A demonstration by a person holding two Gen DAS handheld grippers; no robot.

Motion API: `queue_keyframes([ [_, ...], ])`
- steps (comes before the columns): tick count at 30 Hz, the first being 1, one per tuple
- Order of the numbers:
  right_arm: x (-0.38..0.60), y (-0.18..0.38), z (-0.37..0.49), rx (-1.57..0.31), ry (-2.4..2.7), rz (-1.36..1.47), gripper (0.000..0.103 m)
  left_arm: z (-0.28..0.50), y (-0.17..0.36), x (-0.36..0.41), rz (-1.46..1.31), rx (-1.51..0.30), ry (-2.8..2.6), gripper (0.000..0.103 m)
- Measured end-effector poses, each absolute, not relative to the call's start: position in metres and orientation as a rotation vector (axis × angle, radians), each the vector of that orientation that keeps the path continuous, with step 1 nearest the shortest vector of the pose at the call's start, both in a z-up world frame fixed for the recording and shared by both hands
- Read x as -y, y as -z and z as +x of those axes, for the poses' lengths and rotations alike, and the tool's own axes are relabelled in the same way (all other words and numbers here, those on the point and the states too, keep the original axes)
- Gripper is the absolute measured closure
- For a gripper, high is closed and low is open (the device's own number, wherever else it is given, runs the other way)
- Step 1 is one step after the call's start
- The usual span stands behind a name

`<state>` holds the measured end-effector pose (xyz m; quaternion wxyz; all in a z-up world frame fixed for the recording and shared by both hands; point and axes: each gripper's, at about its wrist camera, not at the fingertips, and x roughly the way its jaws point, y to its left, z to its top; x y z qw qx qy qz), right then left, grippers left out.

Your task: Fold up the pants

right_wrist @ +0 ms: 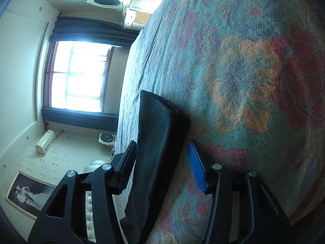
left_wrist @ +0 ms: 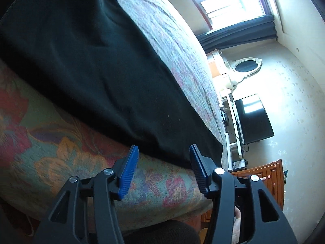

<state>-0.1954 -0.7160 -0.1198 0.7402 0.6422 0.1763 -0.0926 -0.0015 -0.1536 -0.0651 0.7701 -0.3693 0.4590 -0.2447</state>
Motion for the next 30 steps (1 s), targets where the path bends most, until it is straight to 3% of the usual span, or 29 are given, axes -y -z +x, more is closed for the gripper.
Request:
queue_keyframes([
  [3,0.717,0.116,-0.183,-0.406,0.204,1.367,0.051,0.012,0.055,0.137,-0.720,-0.974,0.496,0.027],
  [8,0.712,0.107,-0.165,-0.442,0.243,1.269,0.051,0.032,0.042,0.112,-0.500,-0.937,0.399,0.021],
  [15,0.709,0.107,-0.164,-0.431,0.261,1.280,0.051,0.058,0.046,0.051,-0.236,-0.876,0.231,0.020],
  [20,0.694,0.106,-0.172,-0.440,0.293,1.276,0.051,0.067,0.057,-0.006,-0.446,-0.863,0.356,0.020],
  [26,0.703,0.111,-0.156,-0.330,0.283,1.298,0.050,0.043,0.038,-0.015,-0.478,-0.731,0.382,0.020],
  [28,0.705,0.112,-0.150,-0.306,0.262,1.279,0.053,0.040,0.035,-0.029,-0.492,-0.696,0.313,0.020],
  [30,0.706,0.114,-0.146,-0.315,0.262,1.268,0.077,0.044,0.039,-0.052,-0.524,-0.701,0.213,0.020],
])
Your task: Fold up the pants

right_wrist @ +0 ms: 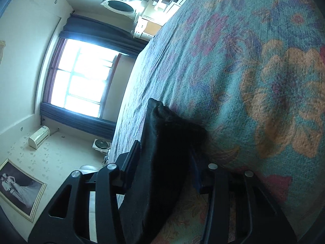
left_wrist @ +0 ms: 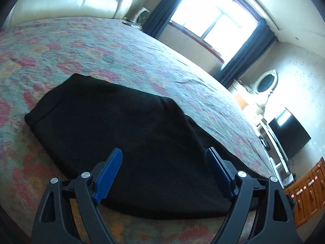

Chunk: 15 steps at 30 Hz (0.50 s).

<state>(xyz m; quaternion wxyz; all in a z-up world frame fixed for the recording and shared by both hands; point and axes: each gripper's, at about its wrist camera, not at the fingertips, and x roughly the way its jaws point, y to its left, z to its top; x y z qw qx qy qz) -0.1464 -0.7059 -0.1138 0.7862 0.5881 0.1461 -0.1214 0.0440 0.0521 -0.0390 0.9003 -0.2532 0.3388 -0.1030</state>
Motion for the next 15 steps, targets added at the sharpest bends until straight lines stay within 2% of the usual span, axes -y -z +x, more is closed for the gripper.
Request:
queue_keyframes([
  [3,0.709,0.125,-0.153,-0.304,0.253,1.310,0.087,0.044,0.048,-0.098,-0.573,-0.702,0.048,0.020],
  [7,0.709,0.123,-0.150,-0.326,0.257,1.282,0.087,0.052,0.052,-0.158,-0.711,-0.680,0.032,0.020],
  [12,0.708,0.122,-0.148,-0.321,0.268,1.277,0.087,0.080,0.067,-0.203,-0.739,-0.811,0.121,0.020],
  [15,0.708,0.125,-0.150,-0.322,0.270,1.278,0.087,0.084,0.075,-0.227,-0.752,-0.824,0.093,0.020],
])
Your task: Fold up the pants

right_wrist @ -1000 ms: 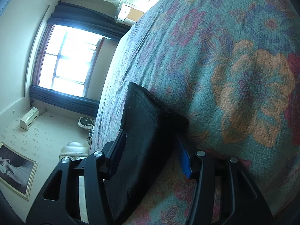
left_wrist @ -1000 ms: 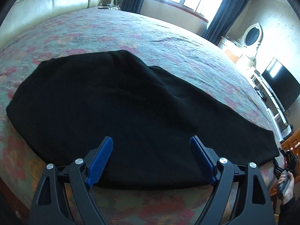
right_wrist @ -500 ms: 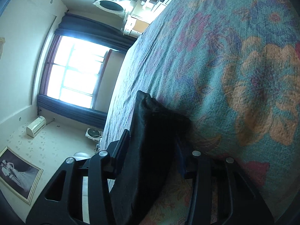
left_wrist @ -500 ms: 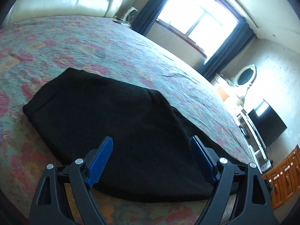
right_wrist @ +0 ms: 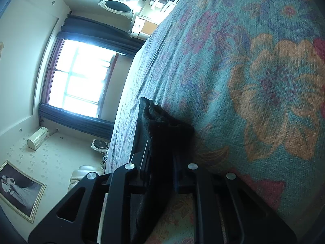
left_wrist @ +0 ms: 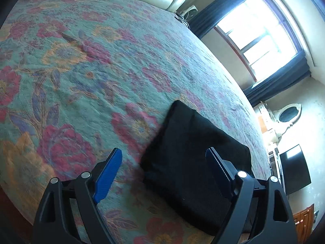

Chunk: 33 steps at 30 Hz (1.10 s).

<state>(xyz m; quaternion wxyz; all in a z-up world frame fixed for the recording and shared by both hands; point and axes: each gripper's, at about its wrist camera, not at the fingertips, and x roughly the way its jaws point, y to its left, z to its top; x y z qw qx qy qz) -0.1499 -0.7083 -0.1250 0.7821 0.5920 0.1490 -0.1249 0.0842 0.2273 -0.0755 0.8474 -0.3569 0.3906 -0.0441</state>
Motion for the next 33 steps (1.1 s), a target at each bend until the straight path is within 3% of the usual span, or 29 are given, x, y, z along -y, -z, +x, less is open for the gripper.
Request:
queue_keyframes([
  [7,0.704,0.128,-0.151,-0.317,0.275,1.265,0.085,0.101,0.085,-0.199,-0.730,-0.932,0.273,0.012],
  [14,0.701,0.127,-0.147,-0.316,0.280,1.251,0.084,0.107,0.085,-0.179,-0.757,-0.872,0.288,0.012],
  [16,0.701,0.128,-0.147,-0.315,0.280,1.251,0.084,0.108,0.087,-0.173,-0.722,-0.893,0.252,0.046],
  [17,0.700,0.128,-0.147,-0.316,0.281,1.250,0.084,0.109,0.090,-0.169,-0.693,-0.927,0.224,0.069],
  [21,0.701,0.128,-0.146,-0.318,0.280,1.249,0.084,0.099,0.084,-0.162,-0.670,-0.867,0.184,0.076],
  [29,0.703,0.126,-0.143,-0.330,0.280,1.236,0.085,0.079,0.075,-0.167,-0.647,-0.843,0.094,0.076],
  [33,0.701,0.122,-0.140,-0.343,0.281,1.217,0.084,0.085,0.095,-0.181,-0.735,-0.876,0.111,0.066],
])
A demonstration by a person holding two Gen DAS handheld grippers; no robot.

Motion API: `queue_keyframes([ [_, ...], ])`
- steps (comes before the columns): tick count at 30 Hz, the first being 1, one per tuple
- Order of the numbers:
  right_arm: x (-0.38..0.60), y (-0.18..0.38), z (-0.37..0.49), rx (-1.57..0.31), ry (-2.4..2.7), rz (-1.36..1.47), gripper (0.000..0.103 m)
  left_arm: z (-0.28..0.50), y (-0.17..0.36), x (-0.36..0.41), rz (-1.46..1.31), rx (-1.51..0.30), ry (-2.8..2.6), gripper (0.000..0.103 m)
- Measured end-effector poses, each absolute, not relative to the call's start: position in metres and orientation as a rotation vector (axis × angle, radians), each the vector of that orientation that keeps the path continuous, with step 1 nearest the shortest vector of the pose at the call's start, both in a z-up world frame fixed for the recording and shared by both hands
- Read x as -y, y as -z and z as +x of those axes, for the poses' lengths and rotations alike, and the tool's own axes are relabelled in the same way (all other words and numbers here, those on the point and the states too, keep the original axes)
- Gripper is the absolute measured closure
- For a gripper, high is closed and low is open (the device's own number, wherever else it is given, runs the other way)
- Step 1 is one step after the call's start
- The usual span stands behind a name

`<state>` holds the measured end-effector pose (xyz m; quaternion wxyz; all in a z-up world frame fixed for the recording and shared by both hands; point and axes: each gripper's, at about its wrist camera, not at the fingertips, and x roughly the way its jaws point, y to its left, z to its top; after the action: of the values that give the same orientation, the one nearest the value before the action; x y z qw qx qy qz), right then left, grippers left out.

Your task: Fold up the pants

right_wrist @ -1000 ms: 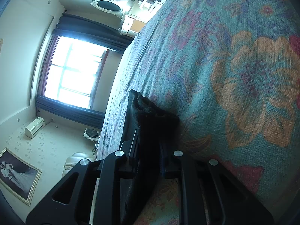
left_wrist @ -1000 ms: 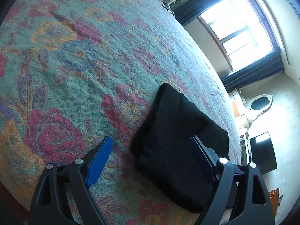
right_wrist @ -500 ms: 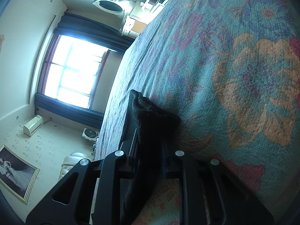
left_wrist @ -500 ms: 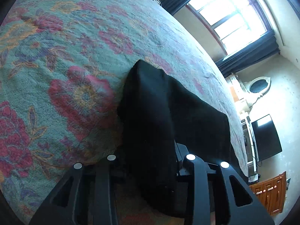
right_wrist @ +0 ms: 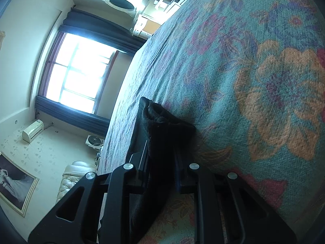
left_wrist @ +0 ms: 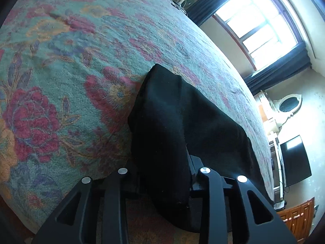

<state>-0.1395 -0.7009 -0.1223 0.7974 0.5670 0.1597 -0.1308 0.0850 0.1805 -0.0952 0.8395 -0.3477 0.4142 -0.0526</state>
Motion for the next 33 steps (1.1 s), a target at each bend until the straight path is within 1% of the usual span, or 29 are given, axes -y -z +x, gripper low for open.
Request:
queue_keyframes([
  [1,0.701,0.122,-0.139,-0.339,0.276,1.226,0.083,0.082,0.093,-0.183,-0.744,-0.858,0.103,0.060],
  [3,0.703,0.122,-0.139,-0.331,0.268,1.240,0.079,0.073,0.081,-0.188,-0.714,-0.817,0.044,0.033],
  [4,0.703,0.121,-0.138,-0.332,0.263,1.239,0.078,0.070,0.072,-0.189,-0.692,-0.795,0.023,0.027],
  [6,0.705,0.120,-0.136,-0.337,0.252,1.239,0.072,0.062,0.054,-0.190,-0.642,-0.753,0.014,0.027],
  [7,0.706,0.119,-0.136,-0.337,0.243,1.242,0.070,0.059,0.045,-0.187,-0.606,-0.743,0.018,0.025],
  [9,0.707,0.116,-0.135,-0.338,0.222,1.244,0.059,0.056,0.028,-0.173,-0.531,-0.735,0.054,0.022],
  [12,0.706,0.109,-0.132,-0.366,0.204,1.223,0.052,0.060,0.012,-0.140,-0.462,-0.738,0.171,0.020],
  [15,0.707,0.108,-0.129,-0.389,0.192,1.215,0.050,0.067,0.014,-0.100,-0.438,-0.779,0.270,0.019],
  [19,0.721,0.116,-0.127,-0.342,0.198,1.308,0.050,0.073,0.032,-0.056,-0.463,-0.847,0.370,0.019],
  [22,0.726,0.114,-0.118,-0.377,0.178,1.306,0.050,0.074,0.045,-0.028,-0.476,-0.887,0.415,0.019],
  [25,0.725,0.108,-0.141,-0.323,0.278,1.330,0.050,0.071,0.057,-0.019,-0.541,-0.919,0.442,0.019],
  [28,0.715,0.131,-0.162,-0.300,0.239,1.593,0.050,0.069,0.061,-0.016,-0.541,-0.928,0.453,0.019],
  [29,0.712,0.131,-0.160,-0.328,0.214,1.591,0.050,0.068,0.060,-0.014,-0.522,-0.923,0.459,0.019],
  [31,0.709,0.125,-0.154,-0.370,0.193,1.519,0.045,0.066,0.059,-0.013,-0.500,-0.916,0.459,0.019],
  [33,0.709,0.124,-0.145,-0.367,0.177,1.481,0.044,0.066,0.059,-0.013,-0.504,-0.915,0.458,0.019],
])
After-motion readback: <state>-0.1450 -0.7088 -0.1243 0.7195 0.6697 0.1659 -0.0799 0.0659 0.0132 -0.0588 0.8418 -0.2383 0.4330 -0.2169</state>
